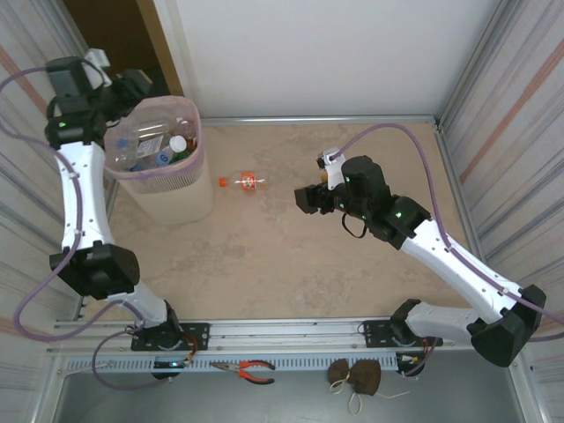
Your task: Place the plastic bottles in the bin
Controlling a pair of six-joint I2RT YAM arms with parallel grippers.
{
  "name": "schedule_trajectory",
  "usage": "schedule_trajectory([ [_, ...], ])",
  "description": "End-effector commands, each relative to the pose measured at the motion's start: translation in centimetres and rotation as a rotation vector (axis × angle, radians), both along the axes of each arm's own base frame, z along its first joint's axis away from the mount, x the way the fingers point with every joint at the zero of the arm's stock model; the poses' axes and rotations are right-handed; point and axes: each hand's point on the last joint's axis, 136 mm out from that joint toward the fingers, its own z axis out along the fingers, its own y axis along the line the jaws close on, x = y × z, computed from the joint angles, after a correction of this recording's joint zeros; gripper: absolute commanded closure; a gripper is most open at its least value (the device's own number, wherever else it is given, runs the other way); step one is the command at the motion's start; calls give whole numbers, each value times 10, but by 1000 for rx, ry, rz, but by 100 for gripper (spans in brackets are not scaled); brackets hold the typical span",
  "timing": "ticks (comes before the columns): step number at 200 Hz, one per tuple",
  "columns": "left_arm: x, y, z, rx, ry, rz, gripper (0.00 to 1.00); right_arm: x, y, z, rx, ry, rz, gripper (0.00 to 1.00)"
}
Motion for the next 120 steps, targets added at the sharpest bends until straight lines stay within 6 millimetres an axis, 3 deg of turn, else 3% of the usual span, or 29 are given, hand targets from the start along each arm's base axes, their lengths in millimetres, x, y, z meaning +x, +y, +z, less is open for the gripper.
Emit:
schedule_trajectory([
  [1, -7, 26, -22, 33, 59, -8, 64, 4, 6, 22, 49, -36, 18, 22],
  [33, -2, 47, -52, 1, 117, -4, 64, 6, 10, 16, 48, -23, 26, 22],
  [73, -5, 50, -96, -23, 210, 8, 64, 8, 12, 11, 46, -9, 28, 22],
  [101, -11, 54, -97, -14, 211, 25, 65, 9, 13, 14, 48, -9, 31, 22],
  [120, -15, 57, -82, -18, 180, 35, 64, 12, 14, 13, 42, -8, 34, 22],
])
